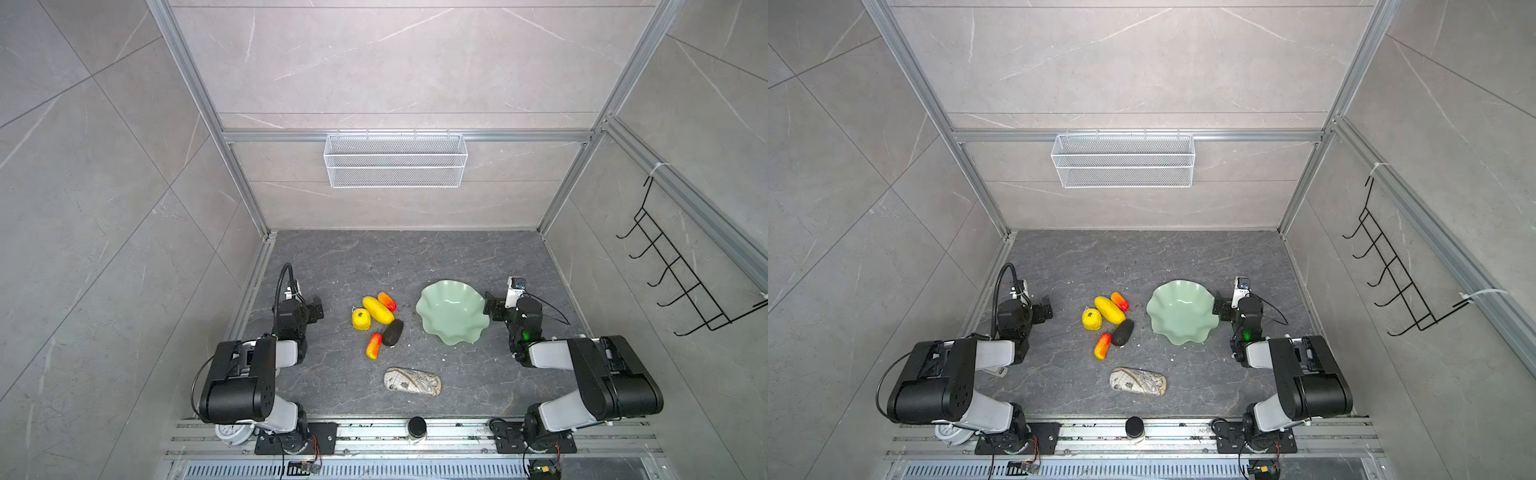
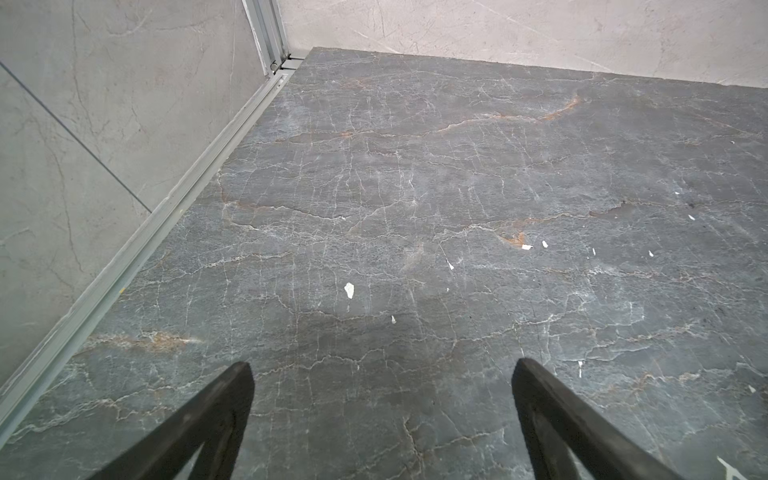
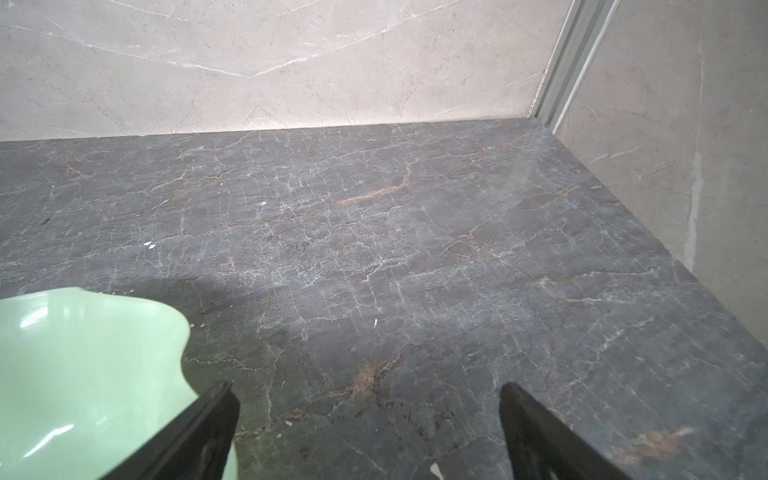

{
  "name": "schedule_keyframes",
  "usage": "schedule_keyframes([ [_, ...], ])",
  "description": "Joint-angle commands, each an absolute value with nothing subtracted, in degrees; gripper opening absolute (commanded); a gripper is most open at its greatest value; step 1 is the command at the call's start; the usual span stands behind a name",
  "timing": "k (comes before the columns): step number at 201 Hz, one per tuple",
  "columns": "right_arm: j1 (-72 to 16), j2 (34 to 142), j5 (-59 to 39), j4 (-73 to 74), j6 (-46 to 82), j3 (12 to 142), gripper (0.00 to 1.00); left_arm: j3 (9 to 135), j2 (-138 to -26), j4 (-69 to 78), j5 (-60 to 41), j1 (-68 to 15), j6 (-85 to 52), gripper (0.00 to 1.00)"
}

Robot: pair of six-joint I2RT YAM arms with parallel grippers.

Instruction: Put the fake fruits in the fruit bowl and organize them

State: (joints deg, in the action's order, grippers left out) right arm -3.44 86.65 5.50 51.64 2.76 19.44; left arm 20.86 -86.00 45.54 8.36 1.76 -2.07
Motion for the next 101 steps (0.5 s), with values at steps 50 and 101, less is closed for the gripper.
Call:
schedule_keyframes([
  [50, -3.0, 86.8, 4.3, 50.9, 2.4, 20.6, 1.00, 20.7, -86.1, 48.7, 7.6, 2.0, -1.1, 1.00],
  [101, -3.1, 86.8, 4.3, 51.0, 2.2, 20.5, 1.00, 20.7, -86.1, 48.6, 7.7, 2.0, -1.1, 1.00],
])
